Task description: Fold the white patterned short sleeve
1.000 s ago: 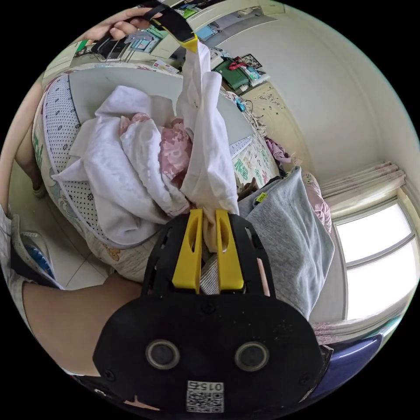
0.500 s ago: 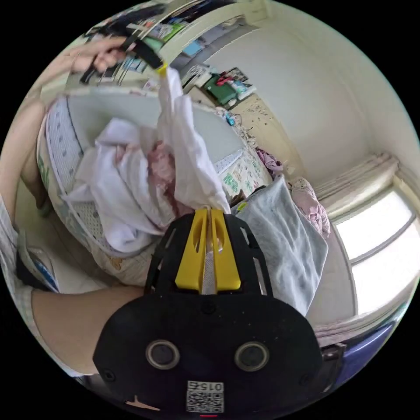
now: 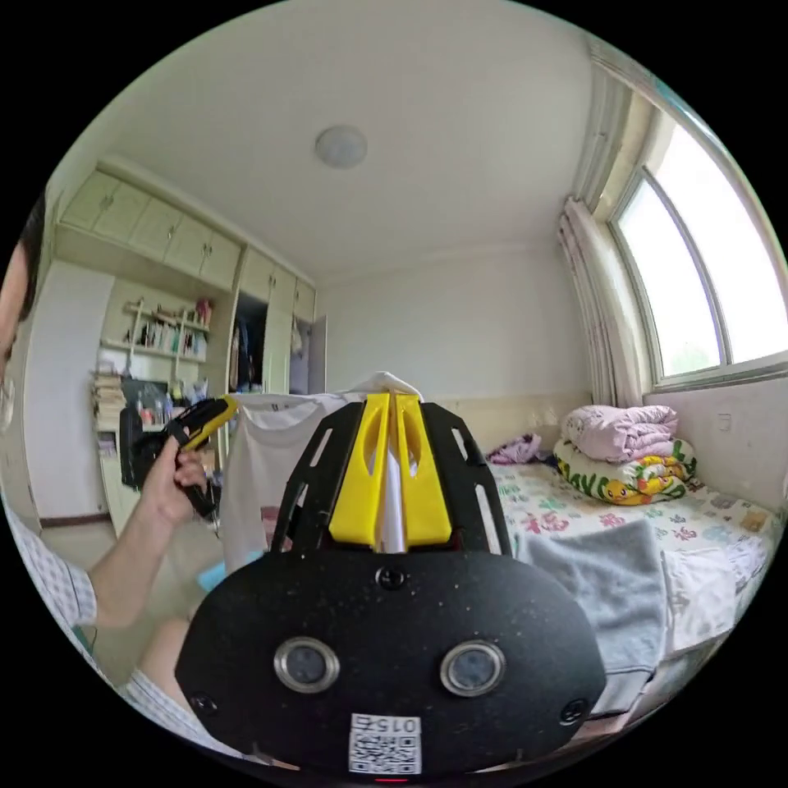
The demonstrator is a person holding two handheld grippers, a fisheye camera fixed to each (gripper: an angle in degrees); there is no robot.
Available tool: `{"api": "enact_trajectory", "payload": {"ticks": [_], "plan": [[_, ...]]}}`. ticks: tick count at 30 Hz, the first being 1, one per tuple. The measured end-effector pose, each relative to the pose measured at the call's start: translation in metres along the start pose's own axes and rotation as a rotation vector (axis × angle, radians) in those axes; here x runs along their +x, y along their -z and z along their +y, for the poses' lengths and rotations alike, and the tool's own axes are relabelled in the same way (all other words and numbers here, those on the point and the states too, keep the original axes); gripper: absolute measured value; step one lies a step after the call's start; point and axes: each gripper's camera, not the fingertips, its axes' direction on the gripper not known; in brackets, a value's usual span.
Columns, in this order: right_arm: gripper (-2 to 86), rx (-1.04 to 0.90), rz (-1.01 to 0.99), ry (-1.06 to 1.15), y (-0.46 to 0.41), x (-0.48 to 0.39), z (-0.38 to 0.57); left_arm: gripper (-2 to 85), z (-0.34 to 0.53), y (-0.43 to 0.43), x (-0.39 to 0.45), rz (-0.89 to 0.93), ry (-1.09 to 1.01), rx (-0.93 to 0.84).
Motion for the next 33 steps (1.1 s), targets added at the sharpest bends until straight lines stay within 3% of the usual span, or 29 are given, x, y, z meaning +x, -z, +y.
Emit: {"api": "enact_trajectory", "payload": {"ticks": [7,14,20,24,29,33], "plan": [[-0.1,0.390,-0.068,-0.024,0.119,-0.095,-0.093,-0.7,-0.072,0.111,0.130,0.037,-0.187,0.464],[0.0,0.585,0.065,0.127,0.177,-0.169,-0.140,-0.6,-0.107,0.152,0.212,-0.098,-0.574,0.661],[-0.1,0.475,0.189,0.226,0.085,-0.173,-0.144,-0.6,-0.122,0.086,0.173,-0.227,-0.653,0.549],[-0.1,0.320,0.216,0.227,-0.017,-0.146,-0.140,-0.5,-0.117,-0.016,0.089,-0.348,-0.628,0.367],[0.0,0.025,0.267,0.273,-0.211,-0.091,-0.126,-0.3,-0.098,-0.161,-0.039,-0.481,-0.597,0.116],[-0.1,-0.263,0.270,0.282,-0.361,-0.046,-0.121,0.8,-0.076,-0.298,-0.165,-0.582,-0.530,-0.182]]}}
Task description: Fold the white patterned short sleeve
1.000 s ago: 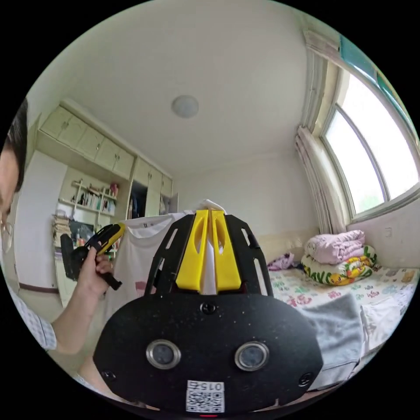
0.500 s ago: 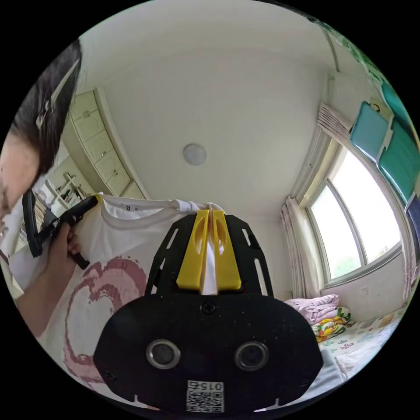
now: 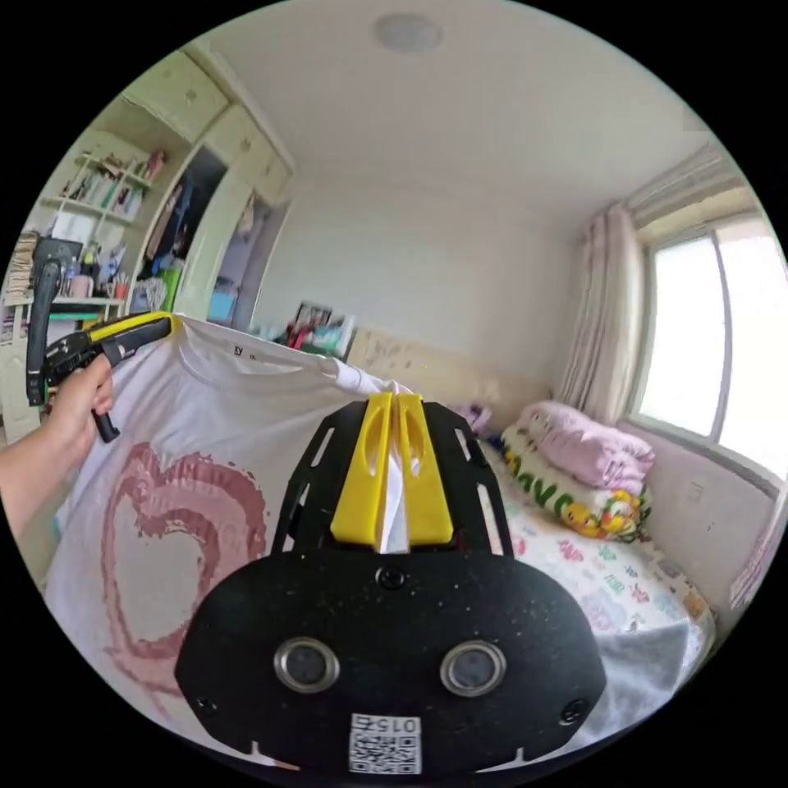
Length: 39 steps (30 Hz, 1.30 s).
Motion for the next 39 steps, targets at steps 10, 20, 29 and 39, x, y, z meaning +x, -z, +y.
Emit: {"api": "enact_trajectory", "payload": {"ticks": [10,20,29,39], "plan": [[5.0,-0.448,-0.597,-0.040,0.066,0.106,0.054,5.5,0.137,-0.055,-0.070,0.387,0.135,-0.556],[7.7,-0.812,-0.531,-0.168,0.329,0.138,0.129,6.3,0.211,0.205,-0.101,0.410,0.300,-0.679],[11.3,-0.960,-0.371,-0.075,0.335,0.093,0.047,10.3,0.261,0.231,-0.117,0.251,0.442,-0.857],[2.0,-1.006,-0.541,-0.176,0.353,0.108,-0.012,6.2,0.289,0.207,-0.132,0.270,0.487,-0.924]]}}
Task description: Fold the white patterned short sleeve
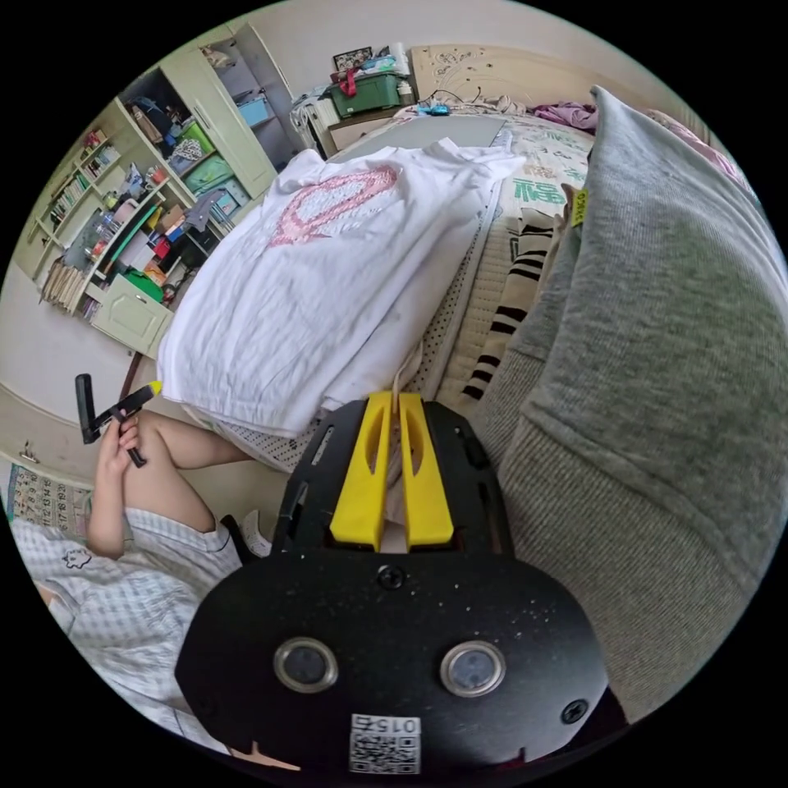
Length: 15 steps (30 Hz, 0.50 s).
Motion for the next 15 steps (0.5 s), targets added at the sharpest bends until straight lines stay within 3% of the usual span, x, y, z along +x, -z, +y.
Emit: {"api": "enact_trajectory", "payload": {"ticks": [4,8,15], "plan": [[0.6,0.038,0.036,0.008,0.048,-0.026,0.023,0.3,-0.011,0.018,-0.008,0.049,-0.020,-0.017],[0.3,0.100,0.114,-0.002,0.110,-0.060,0.061,-0.5,-0.011,0.067,-0.024,0.075,0.020,0.089],[0.4,0.045,0.116,-0.008,0.156,-0.101,0.121,-0.7,-0.016,0.122,-0.038,-0.093,0.015,0.117]]}}
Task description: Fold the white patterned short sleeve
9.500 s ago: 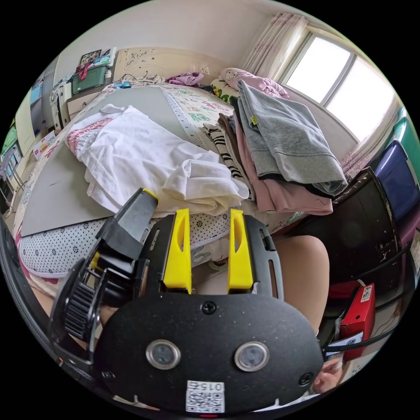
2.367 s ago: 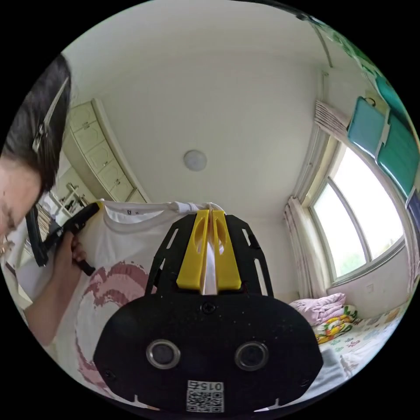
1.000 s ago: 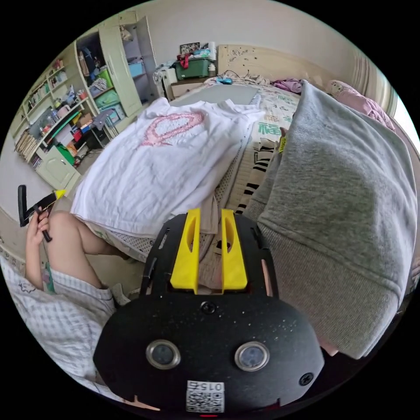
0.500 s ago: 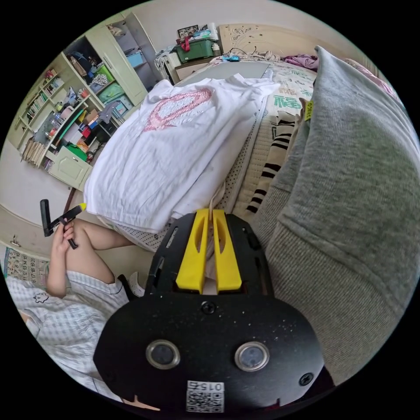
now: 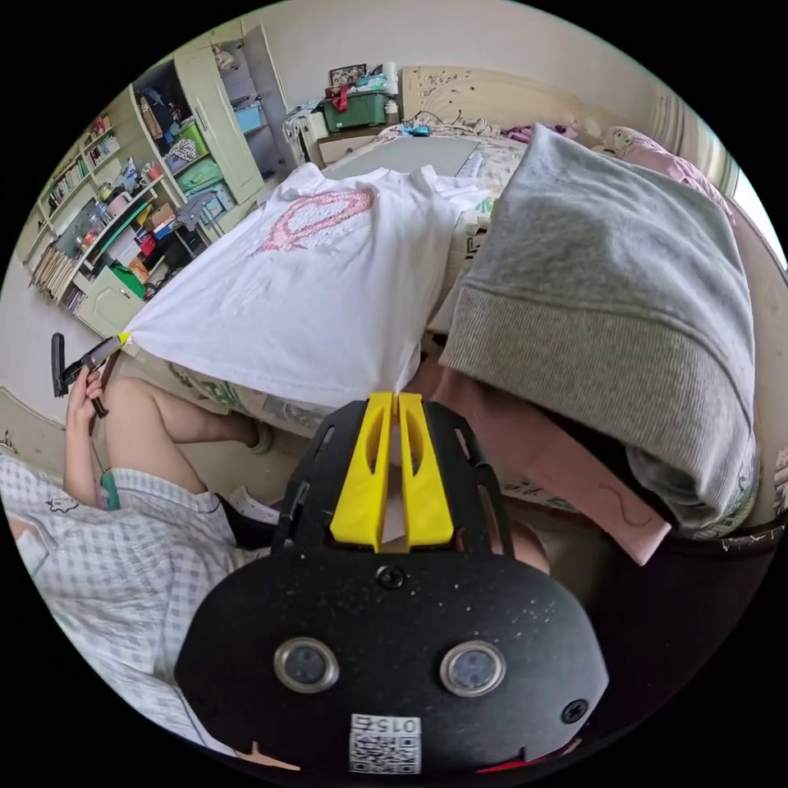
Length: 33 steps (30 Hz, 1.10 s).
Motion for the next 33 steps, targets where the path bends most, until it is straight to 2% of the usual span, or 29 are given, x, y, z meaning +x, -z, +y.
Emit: {"api": "enact_trajectory", "payload": {"ticks": [6,11,15,19,23,26,30,33], "plan": [[1.4,-0.096,0.003,-0.008,-0.013,-0.023,0.018,-0.6,-0.001,-0.016,-0.007,-0.023,0.046,-0.085],[6.5,-0.128,-0.026,-0.020,-0.001,-0.036,0.027,-0.3,0.001,-0.017,-0.006,-0.045,0.039,-0.125],[6.7,-0.063,-0.103,-0.033,0.043,-0.039,0.041,0.1,0.002,0.004,-0.010,-0.046,0.050,-0.072],[5.6,0.106,-0.145,-0.003,0.109,-0.043,0.031,0.2,-0.028,0.023,-0.003,-0.095,-0.026,0.001],[5.9,0.226,-0.168,0.094,0.132,-0.061,-0.044,0.4,-0.091,0.012,0.017,-0.059,-0.145,0.052],[5.7,0.270,-0.140,0.178,0.110,-0.087,-0.130,0.8,-0.154,-0.025,0.046,-0.040,-0.256,0.093],[6.4,0.289,-0.119,0.205,0.049,-0.116,-0.273,2.5,-0.242,-0.115,0.082,-0.004,-0.357,0.080],[7.7,0.294,-0.092,0.177,0.013,-0.122,-0.353,6.3,-0.304,-0.187,0.086,0.076,-0.307,0.057]]}}
